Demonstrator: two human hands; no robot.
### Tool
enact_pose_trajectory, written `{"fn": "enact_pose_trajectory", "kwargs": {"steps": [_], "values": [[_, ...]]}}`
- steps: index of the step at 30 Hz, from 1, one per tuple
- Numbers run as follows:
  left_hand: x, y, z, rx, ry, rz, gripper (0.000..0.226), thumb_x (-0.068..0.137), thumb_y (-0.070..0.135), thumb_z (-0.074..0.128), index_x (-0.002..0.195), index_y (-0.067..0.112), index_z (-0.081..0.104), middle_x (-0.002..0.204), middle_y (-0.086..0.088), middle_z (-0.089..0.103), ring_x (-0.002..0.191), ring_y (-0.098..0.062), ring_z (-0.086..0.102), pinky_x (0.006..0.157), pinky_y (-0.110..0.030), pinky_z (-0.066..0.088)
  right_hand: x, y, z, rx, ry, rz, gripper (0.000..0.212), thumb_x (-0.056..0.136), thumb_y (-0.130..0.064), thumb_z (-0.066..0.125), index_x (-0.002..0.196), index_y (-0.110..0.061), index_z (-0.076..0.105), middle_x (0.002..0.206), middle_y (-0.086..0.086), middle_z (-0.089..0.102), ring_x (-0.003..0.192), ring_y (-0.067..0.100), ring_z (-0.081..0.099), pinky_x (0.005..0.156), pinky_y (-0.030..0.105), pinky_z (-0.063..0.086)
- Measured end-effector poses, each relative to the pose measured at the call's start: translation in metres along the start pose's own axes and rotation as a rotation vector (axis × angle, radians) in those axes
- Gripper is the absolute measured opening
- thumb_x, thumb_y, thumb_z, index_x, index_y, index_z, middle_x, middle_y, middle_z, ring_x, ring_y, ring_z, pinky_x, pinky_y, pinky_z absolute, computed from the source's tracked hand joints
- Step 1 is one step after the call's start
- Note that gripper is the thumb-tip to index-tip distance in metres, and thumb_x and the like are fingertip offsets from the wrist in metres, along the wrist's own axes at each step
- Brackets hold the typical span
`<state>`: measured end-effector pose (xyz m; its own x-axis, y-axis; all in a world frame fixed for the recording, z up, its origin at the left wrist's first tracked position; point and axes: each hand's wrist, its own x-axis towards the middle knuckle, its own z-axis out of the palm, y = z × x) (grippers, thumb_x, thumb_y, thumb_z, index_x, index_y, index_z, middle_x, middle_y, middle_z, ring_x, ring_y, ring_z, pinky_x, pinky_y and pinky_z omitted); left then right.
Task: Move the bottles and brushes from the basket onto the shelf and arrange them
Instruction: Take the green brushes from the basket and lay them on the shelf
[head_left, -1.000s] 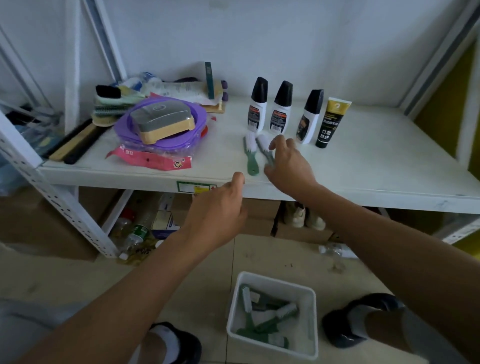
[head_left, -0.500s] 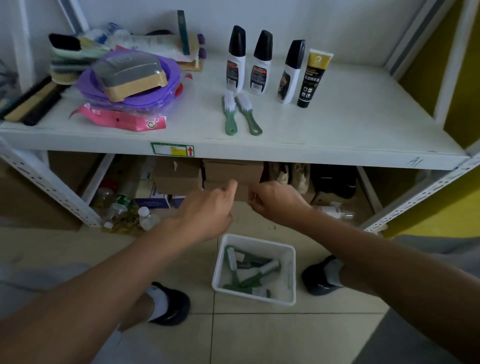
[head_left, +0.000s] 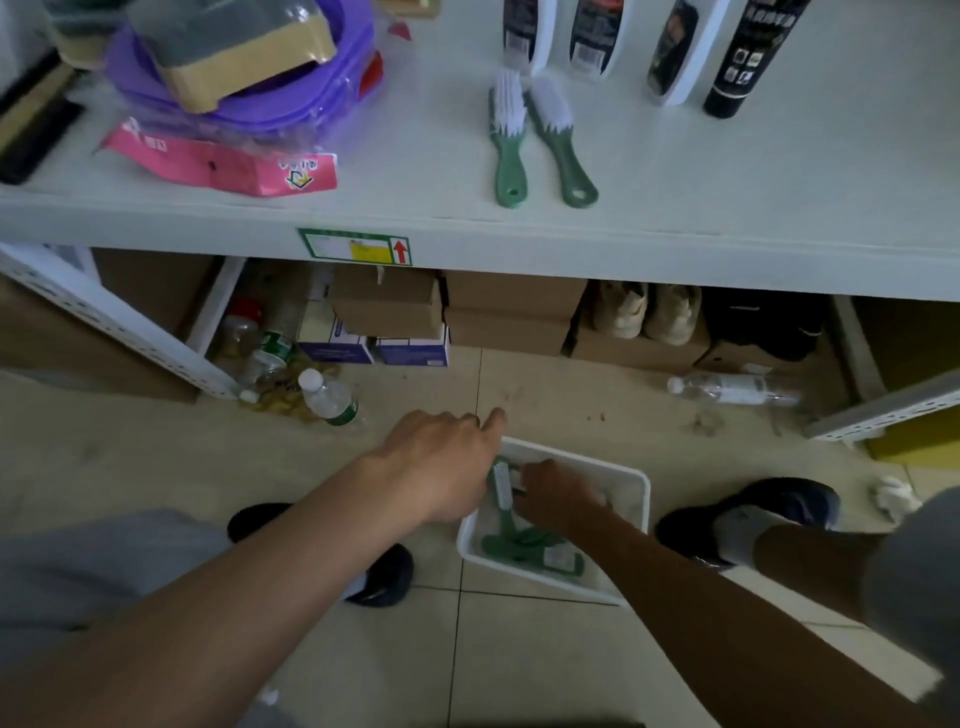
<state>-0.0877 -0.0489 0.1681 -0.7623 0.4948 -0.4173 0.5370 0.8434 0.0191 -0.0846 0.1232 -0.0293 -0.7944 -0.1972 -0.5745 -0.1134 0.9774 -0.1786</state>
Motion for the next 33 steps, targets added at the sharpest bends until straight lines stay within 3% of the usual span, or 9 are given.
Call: {"fn": "enact_pose_trajectory", "kwargs": {"steps": [5, 10, 16, 20, 22, 25, 28, 31, 33], "values": [[0.002, 0.001, 0.014, -0.007, -0.048, -0.029, 0.065, 0.095, 0.023, 0.054, 0.151, 0.016, 0.021, 0.096, -0.001, 0.053, 0.078, -0.02, 0.049, 0.067, -0.037, 0.035, 0.027, -0.002, 0.043, 0.08, -0.123, 0.094, 0.018, 0.094, -0.029, 0.062, 0.107, -0.016, 0.062, 0.107, 0.005, 0.068, 0.102, 0.023, 0.066, 0.099, 0.046, 0.052], [0.004, 0.004, 0.021, 0.011, -0.079, -0.042, 0.068, 0.093, 0.021, 0.052, 0.152, 0.016, 0.02, 0.091, 0.001, 0.047, 0.074, -0.02, 0.045, 0.065, -0.035, 0.033, 0.042, -0.004, 0.069, 0.225, -0.115, 0.167, 0.022, 0.094, -0.034, 0.061, 0.11, -0.02, 0.06, 0.1, 0.002, 0.067, 0.095, 0.019, 0.066, 0.099, 0.046, 0.05], [0.005, 0.003, 0.018, 0.027, -0.103, -0.074, 0.072, 0.095, 0.02, 0.048, 0.157, 0.016, 0.012, 0.11, -0.004, 0.06, 0.08, -0.019, 0.044, 0.07, -0.036, 0.032, 0.046, 0.003, 0.074, 0.361, -0.131, 0.177, 0.012, 0.093, -0.032, 0.061, 0.1, -0.024, 0.064, 0.087, -0.005, 0.064, 0.08, 0.013, 0.061, 0.092, 0.039, 0.054], [0.002, 0.004, 0.012, 0.028, -0.118, -0.064, 0.074, 0.097, 0.024, 0.047, 0.159, 0.017, 0.007, 0.121, -0.006, 0.06, 0.088, -0.022, 0.049, 0.072, -0.036, 0.032, 0.048, 0.003, 0.08, 0.411, -0.149, 0.112, 0.023, 0.091, -0.038, 0.06, 0.113, -0.031, 0.058, 0.104, -0.005, 0.064, 0.092, 0.012, 0.061, 0.094, 0.037, 0.052], [0.001, 0.006, 0.008, 0.037, -0.108, -0.058, 0.074, 0.097, 0.024, 0.047, 0.159, 0.017, 0.007, 0.122, -0.007, 0.06, 0.094, -0.024, 0.054, 0.072, -0.036, 0.032, 0.044, 0.001, 0.079, 0.436, -0.116, 0.076, 0.028, 0.087, -0.036, 0.064, 0.114, -0.033, 0.058, 0.106, -0.003, 0.067, 0.088, 0.013, 0.064, 0.088, 0.039, 0.056], [0.001, 0.008, 0.004, 0.051, -0.093, -0.045, 0.074, 0.098, 0.028, 0.047, 0.158, 0.015, 0.007, 0.124, -0.008, 0.06, 0.103, -0.026, 0.058, 0.073, -0.036, 0.033, 0.032, -0.008, 0.068, 0.504, -0.053, 0.044, 0.031, 0.088, -0.02, 0.065, 0.119, -0.02, 0.061, 0.108, 0.005, 0.068, 0.087, 0.016, 0.068, 0.073, 0.027, 0.059], [0.001, 0.006, -0.001, 0.055, -0.087, -0.04, 0.076, 0.098, 0.029, 0.05, 0.159, 0.017, 0.006, 0.128, -0.009, 0.059, 0.107, -0.027, 0.059, 0.074, -0.036, 0.033, 0.022, -0.01, 0.061, 0.447, 0.05, -0.013, 0.04, 0.09, -0.032, 0.066, 0.126, -0.02, 0.053, 0.114, 0.004, 0.066, 0.099, 0.017, 0.067, 0.089, 0.033, 0.056], [0.002, 0.005, -0.008, 0.049, -0.074, -0.037, 0.076, 0.098, 0.031, 0.052, 0.158, 0.018, 0.008, 0.126, -0.008, 0.061, 0.105, -0.027, 0.06, 0.073, -0.037, 0.035, -0.001, -0.01, 0.03, 0.559, 0.107, -0.027, 0.025, 0.098, -0.019, 0.053, 0.122, -0.013, 0.058, 0.105, 0.01, 0.069, 0.094, 0.026, 0.068, 0.086, 0.044, 0.056], [0.0, 0.005, -0.016, 0.048, -0.068, -0.044, 0.077, 0.098, 0.033, 0.054, 0.158, 0.018, 0.007, 0.127, -0.008, 0.061, 0.104, -0.027, 0.06, 0.074, -0.037, 0.037, -0.019, -0.008, 0.007, 0.611, 0.176, -0.044, 0.025, 0.1, -0.017, 0.052, 0.123, -0.012, 0.058, 0.105, 0.009, 0.07, 0.091, 0.022, 0.07, 0.083, 0.04, 0.059]]}}
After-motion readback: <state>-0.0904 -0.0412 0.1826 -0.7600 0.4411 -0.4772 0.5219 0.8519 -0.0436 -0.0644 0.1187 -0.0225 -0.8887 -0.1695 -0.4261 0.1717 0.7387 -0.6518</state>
